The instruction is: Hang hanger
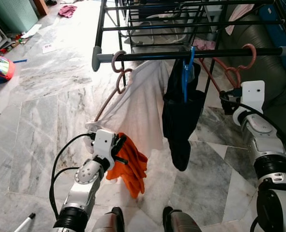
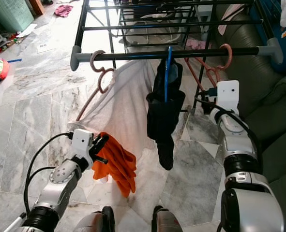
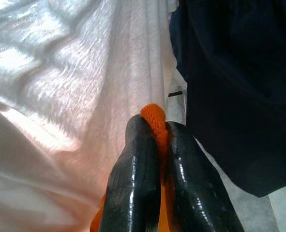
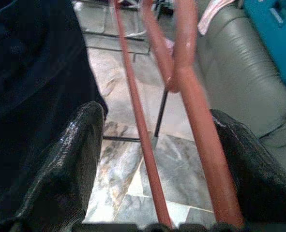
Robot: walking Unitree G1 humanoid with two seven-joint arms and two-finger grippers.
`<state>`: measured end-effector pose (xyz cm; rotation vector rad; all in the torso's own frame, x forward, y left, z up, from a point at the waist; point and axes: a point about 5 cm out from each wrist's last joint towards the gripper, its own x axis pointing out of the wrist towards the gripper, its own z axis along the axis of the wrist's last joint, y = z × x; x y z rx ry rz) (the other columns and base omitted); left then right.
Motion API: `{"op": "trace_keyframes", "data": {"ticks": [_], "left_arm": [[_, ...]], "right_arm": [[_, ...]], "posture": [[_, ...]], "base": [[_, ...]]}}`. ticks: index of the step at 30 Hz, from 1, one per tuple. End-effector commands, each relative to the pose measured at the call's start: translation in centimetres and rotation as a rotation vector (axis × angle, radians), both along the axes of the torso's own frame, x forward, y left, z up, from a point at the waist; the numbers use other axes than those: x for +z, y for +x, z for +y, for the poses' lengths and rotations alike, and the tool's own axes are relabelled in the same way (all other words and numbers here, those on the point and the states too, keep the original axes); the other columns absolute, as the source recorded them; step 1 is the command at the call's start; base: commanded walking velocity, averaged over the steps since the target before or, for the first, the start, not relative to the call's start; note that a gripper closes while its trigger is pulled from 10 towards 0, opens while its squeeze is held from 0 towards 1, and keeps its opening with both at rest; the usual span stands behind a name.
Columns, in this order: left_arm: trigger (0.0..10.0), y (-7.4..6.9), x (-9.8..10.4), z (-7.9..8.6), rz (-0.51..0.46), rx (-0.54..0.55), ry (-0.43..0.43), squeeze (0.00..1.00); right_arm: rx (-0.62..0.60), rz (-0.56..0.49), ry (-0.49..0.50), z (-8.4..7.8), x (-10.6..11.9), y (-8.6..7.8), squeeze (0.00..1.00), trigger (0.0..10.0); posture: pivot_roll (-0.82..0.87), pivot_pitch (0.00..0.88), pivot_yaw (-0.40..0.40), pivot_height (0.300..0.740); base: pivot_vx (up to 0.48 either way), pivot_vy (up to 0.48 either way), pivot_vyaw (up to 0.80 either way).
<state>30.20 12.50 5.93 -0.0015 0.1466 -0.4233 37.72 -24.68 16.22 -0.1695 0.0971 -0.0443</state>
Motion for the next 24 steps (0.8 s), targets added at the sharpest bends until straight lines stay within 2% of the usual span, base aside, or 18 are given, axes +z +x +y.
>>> {"op": "trace_keyframes", "data": {"ticks": [1,8,20,21,22,23,24], "left_arm": [[10.0,-0.2,-0.5,0.2,0.022,-0.010,0.024,0.00],[10.0,-0.1,-0.5,0.2,0.027,-0.009,0.029,0.00],[10.0,-0.2,-0.8,0.0,0.038,-0.013,0.041,0.00],[10.0,-0.2,-0.8,0.0,0.040,-0.013,0.043,0.00],[10.0,-0.2,-0.8,0.0,0.040,-0.013,0.043,0.00],[10.0,-0.2,-0.9,0.0,0.042,-0.013,0.044,0.00],[10.0,-0.2,-0.9,0.0,0.042,-0.014,0.044,0.00]], "right_arm": [[0.010,-0.013,-0.008,-0.4,1.1,0.2,0.00,10.0],[0.013,0.006,-0.020,-1.4,1.4,-0.1,0.00,10.0],[0.019,0.006,-0.023,-1.9,2.3,-0.4,0.00,10.0],[0.024,0.016,-0.019,-2.0,2.2,-0.5,0.00,8.0],[0.024,0.016,-0.019,-2.0,2.2,-0.5,0.00,8.0],[0.025,0.021,-0.015,-2.1,2.2,-0.5,0.00,0.9],[0.025,0.022,-0.014,-2.1,2.2,-0.6,0.00,0.9]], "posture": [[-0.08,0.228,0.083,0.740],[-0.09,0.226,0.082,0.740],[-0.09,0.226,0.081,0.740],[-0.09,0.227,0.081,0.740],[-0.09,0.227,0.081,0.740],[-0.09,0.227,0.081,0.740],[-0.09,0.227,0.081,0.740]], "base": [[0.000,0.000,0.00],[0.000,0.000,0.00],[0.000,0.000,0.00],[0.000,0.000,0.00],[0.000,0.000,0.00],[0.000,0.000,0.00],[0.000,0.000,0.00]]}}
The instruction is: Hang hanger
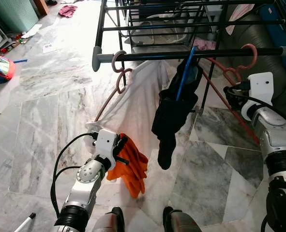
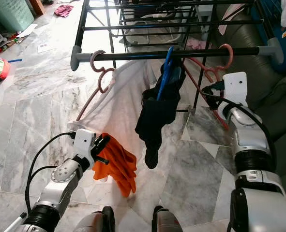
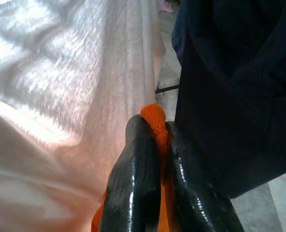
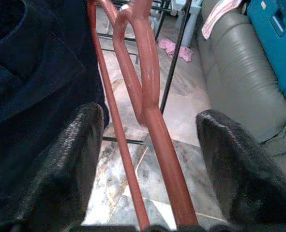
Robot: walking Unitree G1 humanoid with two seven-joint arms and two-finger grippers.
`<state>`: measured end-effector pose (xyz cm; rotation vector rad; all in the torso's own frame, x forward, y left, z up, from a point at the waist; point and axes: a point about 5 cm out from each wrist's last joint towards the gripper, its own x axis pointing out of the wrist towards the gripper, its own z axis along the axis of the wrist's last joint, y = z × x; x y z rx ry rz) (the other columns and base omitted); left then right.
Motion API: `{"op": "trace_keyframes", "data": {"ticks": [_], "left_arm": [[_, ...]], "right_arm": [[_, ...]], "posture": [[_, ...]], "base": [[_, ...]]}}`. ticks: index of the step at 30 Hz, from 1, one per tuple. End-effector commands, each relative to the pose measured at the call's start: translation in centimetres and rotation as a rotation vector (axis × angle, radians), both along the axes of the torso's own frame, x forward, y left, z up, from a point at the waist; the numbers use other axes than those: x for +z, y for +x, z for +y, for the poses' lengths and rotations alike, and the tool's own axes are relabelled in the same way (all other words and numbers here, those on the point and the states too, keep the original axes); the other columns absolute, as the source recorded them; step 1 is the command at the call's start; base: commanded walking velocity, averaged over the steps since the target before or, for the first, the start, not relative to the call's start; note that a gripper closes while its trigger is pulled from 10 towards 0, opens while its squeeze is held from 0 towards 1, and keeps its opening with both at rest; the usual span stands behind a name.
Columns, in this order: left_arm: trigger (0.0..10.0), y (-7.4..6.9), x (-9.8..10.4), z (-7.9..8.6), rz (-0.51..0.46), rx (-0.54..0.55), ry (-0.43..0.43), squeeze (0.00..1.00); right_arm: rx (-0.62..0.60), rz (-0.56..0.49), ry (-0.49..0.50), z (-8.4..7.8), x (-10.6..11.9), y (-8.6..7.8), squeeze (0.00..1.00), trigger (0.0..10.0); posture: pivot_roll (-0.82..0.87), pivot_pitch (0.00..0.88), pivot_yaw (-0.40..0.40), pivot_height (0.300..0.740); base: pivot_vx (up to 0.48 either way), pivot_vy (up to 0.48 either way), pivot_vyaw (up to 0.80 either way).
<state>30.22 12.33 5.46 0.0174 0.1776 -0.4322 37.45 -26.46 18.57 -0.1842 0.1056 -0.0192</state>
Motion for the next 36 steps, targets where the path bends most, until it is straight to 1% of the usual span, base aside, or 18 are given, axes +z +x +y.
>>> {"op": "trace_keyframes", "data": {"ticks": [1,4,11,20,23,24,30,36], "left_arm": [[10.0,-0.2,-0.4,0.2,0.018,-0.003,0.022,0.00],[10.0,-0.2,-0.5,0.2,0.020,-0.003,0.024,0.00],[10.0,-0.2,-0.5,0.2,0.024,-0.003,0.030,0.00],[10.0,-0.2,-0.7,0.2,0.029,-0.002,0.036,0.00],[10.0,-0.1,-0.7,0.2,0.030,0.000,0.037,0.00],[10.0,-0.1,-0.7,0.2,0.030,0.001,0.036,0.00],[10.0,-0.2,-0.7,0.1,0.029,0.002,0.036,0.00],[10.0,-0.1,-0.7,0.2,0.030,0.001,0.037,0.00]], "right_arm": [[0.005,0.016,0.006,-0.4,-0.2,-0.4,0.00,0.0],[0.018,0.027,0.025,-0.5,-0.1,-0.5,0.00,0.0],[0.024,0.050,0.035,-1.0,-0.3,-0.8,0.00,0.0],[0.016,0.086,0.033,-1.0,-1.2,-1.1,0.00,0.0],[0.009,0.099,0.036,-0.9,-1.8,-1.2,0.00,0.2],[0.008,0.100,0.036,-0.8,-1.9,-1.2,0.00,0.0],[-0.011,0.102,0.024,-1.1,-2.0,-1.3,0.00,0.1],[-0.043,0.078,-0.007,-1.4,-1.7,-1.2,0.00,0.0]], "posture": [[-0.09,0.228,0.082,0.740],[-0.09,0.228,0.082,0.740],[-0.10,0.226,0.080,0.740],[-0.10,0.224,0.078,0.740],[-0.09,0.223,0.076,0.740],[-0.09,0.223,0.076,0.740],[-0.09,0.219,0.074,0.740],[-0.09,0.216,0.077,0.740]], "base": [[0.000,0.000,0.00],[0.000,0.000,0.00],[0.000,0.000,0.00],[0.000,0.000,0.00],[0.000,0.000,0.00],[0.000,0.000,0.00],[0.000,0.000,0.00],[0.000,0.000,0.00]]}}
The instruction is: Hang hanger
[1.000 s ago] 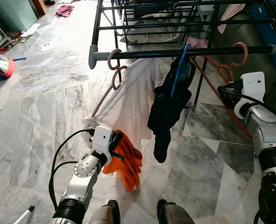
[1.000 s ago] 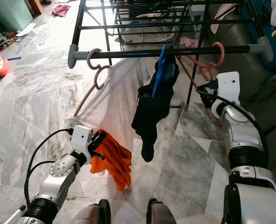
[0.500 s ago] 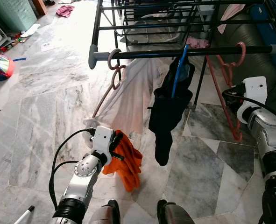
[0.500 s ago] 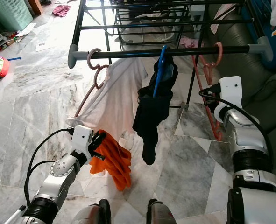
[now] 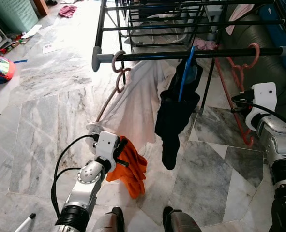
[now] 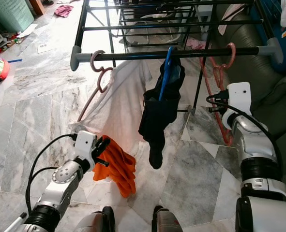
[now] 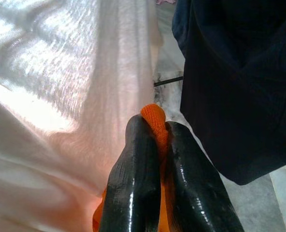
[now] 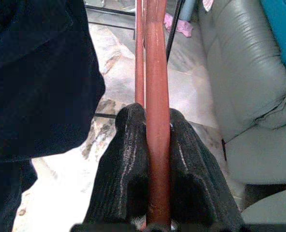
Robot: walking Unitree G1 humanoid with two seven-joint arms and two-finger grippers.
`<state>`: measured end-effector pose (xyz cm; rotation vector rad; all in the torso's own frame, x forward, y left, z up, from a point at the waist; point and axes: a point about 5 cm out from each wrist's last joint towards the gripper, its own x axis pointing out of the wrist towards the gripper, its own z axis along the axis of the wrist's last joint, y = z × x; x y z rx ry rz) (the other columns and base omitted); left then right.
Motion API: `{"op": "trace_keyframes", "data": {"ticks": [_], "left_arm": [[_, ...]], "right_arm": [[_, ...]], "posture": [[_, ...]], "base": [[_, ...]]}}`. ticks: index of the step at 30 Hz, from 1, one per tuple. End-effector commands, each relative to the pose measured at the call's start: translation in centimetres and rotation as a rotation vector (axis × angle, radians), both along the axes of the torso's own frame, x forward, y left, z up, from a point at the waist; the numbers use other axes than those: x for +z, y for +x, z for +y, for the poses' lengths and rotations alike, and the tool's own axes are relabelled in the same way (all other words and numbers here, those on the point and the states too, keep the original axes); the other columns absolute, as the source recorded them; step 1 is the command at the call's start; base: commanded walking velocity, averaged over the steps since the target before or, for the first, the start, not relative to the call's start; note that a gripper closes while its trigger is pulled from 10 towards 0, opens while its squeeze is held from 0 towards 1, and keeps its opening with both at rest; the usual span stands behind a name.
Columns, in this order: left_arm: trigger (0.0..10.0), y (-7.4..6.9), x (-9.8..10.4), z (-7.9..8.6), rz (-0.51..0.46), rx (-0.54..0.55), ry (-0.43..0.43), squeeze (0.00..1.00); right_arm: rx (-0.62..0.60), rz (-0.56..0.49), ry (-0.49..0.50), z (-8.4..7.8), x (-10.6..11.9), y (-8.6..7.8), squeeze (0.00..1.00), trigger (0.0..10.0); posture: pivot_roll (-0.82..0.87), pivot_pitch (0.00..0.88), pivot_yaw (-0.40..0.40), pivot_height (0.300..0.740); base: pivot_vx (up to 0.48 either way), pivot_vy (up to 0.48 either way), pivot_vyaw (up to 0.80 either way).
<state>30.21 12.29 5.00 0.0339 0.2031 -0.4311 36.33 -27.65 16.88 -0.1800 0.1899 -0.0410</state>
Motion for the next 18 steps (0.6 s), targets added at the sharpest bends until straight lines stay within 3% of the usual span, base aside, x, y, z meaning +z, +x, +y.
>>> {"op": "trace_keyframes", "data": {"ticks": [1,7,8,9,10,11,12,17,18], "left_arm": [[10.0,0.0,-0.2,0.2,0.008,0.001,0.016,0.00],[10.0,0.0,-0.2,0.0,0.009,-0.004,0.017,0.00],[10.0,0.0,-0.2,0.0,0.008,-0.005,0.017,0.00],[10.0,0.0,-0.2,0.0,0.008,-0.005,0.017,0.00],[10.0,0.0,-0.2,-0.1,0.009,-0.007,0.017,0.00],[10.0,0.0,-0.2,-0.1,0.009,-0.008,0.018,0.00],[10.0,0.0,-0.2,-0.1,0.009,-0.009,0.017,0.00],[10.0,0.0,-0.2,-0.1,0.011,-0.013,0.018,0.00],[10.0,0.0,-0.2,-0.1,0.011,-0.013,0.018,0.00]], "right_arm": [[-0.016,-0.003,-0.014,-0.3,-0.1,-0.1,0.00,0.0],[-0.041,-0.005,-0.070,-0.6,-0.3,-0.3,0.00,0.0],[-0.040,-0.002,-0.078,-0.6,-0.4,-0.3,0.00,1.6],[-0.039,-0.001,-0.079,-0.6,-0.5,-0.3,0.00,1.6],[-0.023,0.008,-0.096,-0.3,-0.8,-0.4,0.00,5.3],[-0.021,0.011,-0.110,-0.3,-1.0,-0.5,0.00,8.0],[-0.024,0.015,-0.124,-0.3,-1.1,-0.5,0.00,10.0],[-0.034,0.013,-0.128,-0.3,-1.2,-0.5,0.00,10.0],[-0.038,0.011,-0.127,-0.3,-1.2,-0.5,1.00,10.0]], "posture": [[-0.09,0.216,0.077,0.740],[-0.09,0.212,0.081,0.740],[-0.09,0.210,0.083,0.740],[-0.09,0.210,0.083,0.740],[-0.09,0.210,0.084,0.740],[-0.09,0.210,0.084,0.740],[-0.09,0.210,0.084,0.740],[-0.09,0.212,0.088,0.740],[-0.09,0.212,0.088,0.740]], "base": [[0.000,0.000,0.00],[0.000,0.000,0.00],[0.000,0.000,0.00],[0.000,0.000,0.00],[0.000,0.000,0.00],[0.000,0.000,0.00],[0.000,0.000,0.00],[0.000,0.000,0.00],[0.000,0.000,0.00]]}}
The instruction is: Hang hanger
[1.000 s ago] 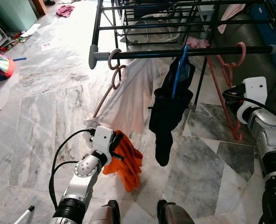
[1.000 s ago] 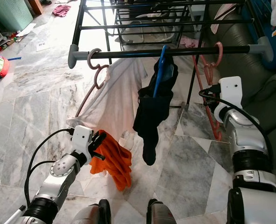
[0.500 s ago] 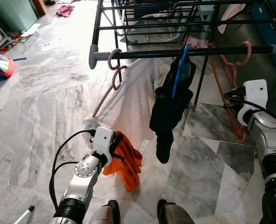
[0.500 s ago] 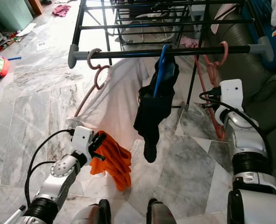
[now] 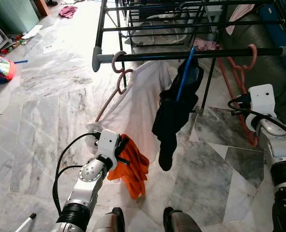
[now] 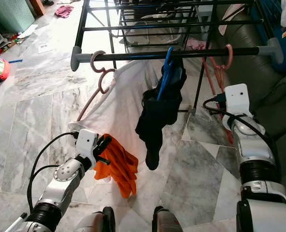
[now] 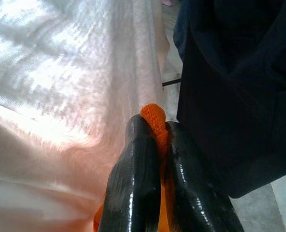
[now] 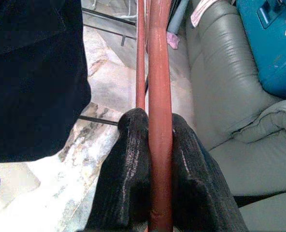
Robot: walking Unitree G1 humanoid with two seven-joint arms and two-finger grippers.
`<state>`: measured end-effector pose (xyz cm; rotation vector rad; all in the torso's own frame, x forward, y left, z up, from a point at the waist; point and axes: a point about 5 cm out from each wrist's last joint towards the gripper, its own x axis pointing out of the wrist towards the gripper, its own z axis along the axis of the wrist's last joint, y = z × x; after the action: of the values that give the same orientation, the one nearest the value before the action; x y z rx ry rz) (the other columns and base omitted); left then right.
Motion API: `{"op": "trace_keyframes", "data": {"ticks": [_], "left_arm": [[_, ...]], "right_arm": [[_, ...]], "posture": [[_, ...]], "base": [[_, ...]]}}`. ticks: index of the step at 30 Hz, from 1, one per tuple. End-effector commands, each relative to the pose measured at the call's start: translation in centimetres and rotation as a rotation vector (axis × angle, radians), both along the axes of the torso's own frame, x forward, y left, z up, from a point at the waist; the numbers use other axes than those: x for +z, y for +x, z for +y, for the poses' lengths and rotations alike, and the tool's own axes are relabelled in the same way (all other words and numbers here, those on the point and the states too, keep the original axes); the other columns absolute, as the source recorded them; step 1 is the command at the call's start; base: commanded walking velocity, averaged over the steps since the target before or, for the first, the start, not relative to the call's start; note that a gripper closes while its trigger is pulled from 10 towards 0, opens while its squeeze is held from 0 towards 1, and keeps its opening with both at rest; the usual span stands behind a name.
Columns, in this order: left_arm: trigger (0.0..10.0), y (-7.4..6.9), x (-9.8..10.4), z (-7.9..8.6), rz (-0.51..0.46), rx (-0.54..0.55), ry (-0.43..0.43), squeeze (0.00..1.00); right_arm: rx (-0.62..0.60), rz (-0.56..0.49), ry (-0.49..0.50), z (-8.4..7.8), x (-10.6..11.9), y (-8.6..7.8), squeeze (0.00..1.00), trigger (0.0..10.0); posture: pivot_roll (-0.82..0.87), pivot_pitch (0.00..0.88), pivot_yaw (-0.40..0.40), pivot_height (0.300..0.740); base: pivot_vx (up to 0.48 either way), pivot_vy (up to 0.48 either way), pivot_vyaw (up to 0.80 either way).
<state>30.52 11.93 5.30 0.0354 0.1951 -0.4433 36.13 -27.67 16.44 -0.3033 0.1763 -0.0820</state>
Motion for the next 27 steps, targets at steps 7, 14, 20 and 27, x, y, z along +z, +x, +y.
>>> {"op": "trace_keyframes", "data": {"ticks": [7,14,20,27], "left_arm": [[10.0,-0.4,-0.6,0.2,0.026,-0.010,0.024,0.00],[10.0,-0.5,-0.8,0.0,0.034,-0.024,0.037,0.00],[10.0,-0.4,-0.9,0.1,0.038,-0.021,0.041,0.00],[10.0,-0.6,-1.0,0.1,0.042,-0.018,0.044,0.00]], "right_arm": [[-0.058,0.006,-0.003,-0.7,-0.5,-0.2,0.98,10.0],[-0.069,-0.017,0.006,-0.7,0.6,0.5,0.08,10.0],[-0.050,-0.022,0.008,-0.3,0.9,0.9,0.00,10.0],[-0.044,-0.017,0.003,-0.4,1.1,1.1,0.00,10.0]], "posture": [[-0.09,0.214,0.091,0.740],[-0.09,0.212,0.092,0.740],[-0.09,0.208,0.089,0.740],[-0.09,0.210,0.085,0.740]], "base": [[0.000,0.000,0.00],[0.000,0.000,0.00],[0.000,0.000,0.00],[0.000,0.000,0.00]]}}
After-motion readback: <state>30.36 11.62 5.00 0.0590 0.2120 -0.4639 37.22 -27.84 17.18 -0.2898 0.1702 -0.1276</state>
